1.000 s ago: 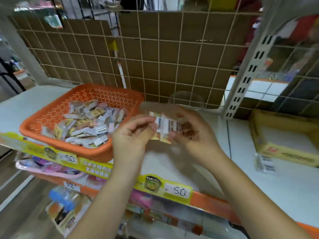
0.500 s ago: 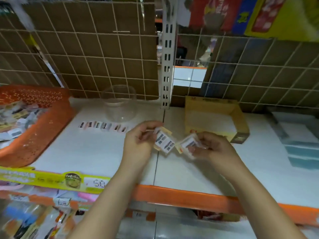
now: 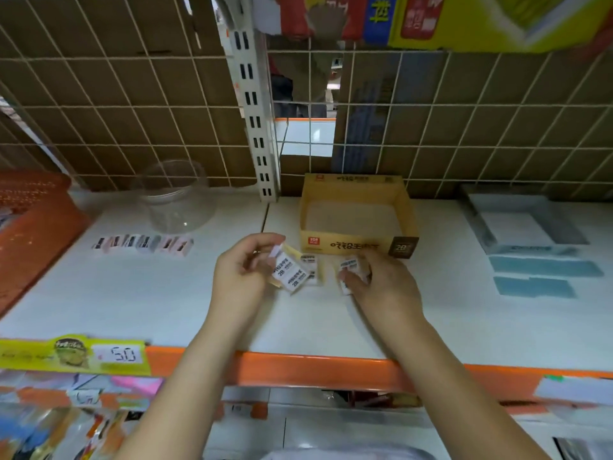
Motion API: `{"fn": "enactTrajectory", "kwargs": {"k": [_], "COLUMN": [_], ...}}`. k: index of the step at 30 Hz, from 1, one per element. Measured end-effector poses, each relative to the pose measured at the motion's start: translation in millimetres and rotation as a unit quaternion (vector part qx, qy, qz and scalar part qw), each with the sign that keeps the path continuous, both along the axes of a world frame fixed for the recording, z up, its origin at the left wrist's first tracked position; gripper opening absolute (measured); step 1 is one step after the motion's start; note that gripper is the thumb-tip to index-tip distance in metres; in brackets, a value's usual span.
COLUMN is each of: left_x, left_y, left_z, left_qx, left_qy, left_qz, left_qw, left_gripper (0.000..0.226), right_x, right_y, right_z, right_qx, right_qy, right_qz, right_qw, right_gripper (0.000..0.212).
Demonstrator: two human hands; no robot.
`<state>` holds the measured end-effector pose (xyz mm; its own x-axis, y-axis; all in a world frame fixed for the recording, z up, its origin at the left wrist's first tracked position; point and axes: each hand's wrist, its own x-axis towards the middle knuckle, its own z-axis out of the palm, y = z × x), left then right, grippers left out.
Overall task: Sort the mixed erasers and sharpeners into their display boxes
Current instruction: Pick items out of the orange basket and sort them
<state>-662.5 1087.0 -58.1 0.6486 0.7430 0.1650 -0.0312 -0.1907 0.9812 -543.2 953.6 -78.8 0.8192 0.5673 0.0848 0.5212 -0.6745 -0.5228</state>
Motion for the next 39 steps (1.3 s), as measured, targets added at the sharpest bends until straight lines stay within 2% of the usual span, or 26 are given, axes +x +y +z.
{"fn": "enactTrajectory", "kwargs": {"k": [2, 4, 5, 6, 8, 9, 12, 13, 15, 17, 19, 22, 24, 26, 31, 39], "left_x": [2, 7, 12, 17, 28, 33, 44, 46, 46, 44, 45, 48, 50, 51, 52, 48], "left_y": [-3, -9, -13, -16, -25, -30, -40, -41, -40, -41, -44, -47, -46, -44, -46, -41], "left_z": [-2, 0, 2, 4, 7, 7, 3, -1, -10, -19, -25, -28, -29, -30, -30, -28], "left_qx": [0.006, 0.006, 0.000, -0.011, -0.020, -0.018, 0.036, 0.090, 0.228, 0.333, 0.411, 0.477, 0.485, 0.488, 0.476, 0.449], "left_qy": [0.003, 0.008, 0.006, -0.002, -0.017, -0.019, 0.000, 0.017, 0.061, 0.105, 0.138, 0.176, 0.182, 0.171, 0.157, 0.162], "left_qz": [-0.015, -0.042, -0.061, -0.082, -0.111, -0.115, -0.102, -0.090, -0.085, -0.115, -0.148, -0.186, -0.194, -0.190, -0.179, -0.178], "left_qw": [1.000, 0.999, 0.998, 0.997, 0.994, 0.993, 0.994, 0.992, 0.968, 0.930, 0.889, 0.841, 0.833, 0.834, 0.847, 0.861], "left_gripper": [0.047, 0.048, 0.048, 0.049, 0.051, 0.052, 0.042, 0.032, 0.015, 0.022, 0.024, 0.014, 0.014, 0.014, 0.016, 0.021], "right_x": [2, 1, -1, -2, -6, -6, 2, 6, 16, 24, 26, 22, 24, 29, 38, 31], "right_y": [-4, -8, -10, -12, -17, -21, -32, -36, -47, -53, -53, -53, -59, -65, -66, -63], "right_z": [1, 4, 8, 13, 21, 23, 24, 21, 12, 4, 0, -1, 0, 3, -1, -7], "right_qx": [-0.019, 0.070, 0.146, 0.221, 0.330, 0.346, 0.376, 0.382, 0.350, 0.280, 0.221, 0.120, -0.006, -0.073, -0.016, 0.012], "right_qy": [-0.033, -0.022, 0.025, 0.110, 0.300, 0.336, 0.344, 0.333, 0.268, 0.178, 0.112, 0.043, -0.033, -0.060, 0.009, -0.064], "right_qz": [-0.006, 0.010, 0.027, 0.049, 0.100, 0.104, 0.044, 0.012, -0.043, -0.065, -0.065, -0.044, -0.032, -0.004, 0.074, 0.048], "right_qw": [0.999, 0.997, 0.989, 0.968, 0.889, 0.870, 0.859, 0.862, 0.897, 0.941, 0.967, 0.991, 0.999, 0.996, 0.997, 0.997], "right_gripper": [0.036, 0.029, 0.023, 0.019, 0.022, 0.026, 0.034, 0.034, 0.030, 0.025, 0.027, 0.031, 0.038, 0.042, 0.042, 0.039]}}
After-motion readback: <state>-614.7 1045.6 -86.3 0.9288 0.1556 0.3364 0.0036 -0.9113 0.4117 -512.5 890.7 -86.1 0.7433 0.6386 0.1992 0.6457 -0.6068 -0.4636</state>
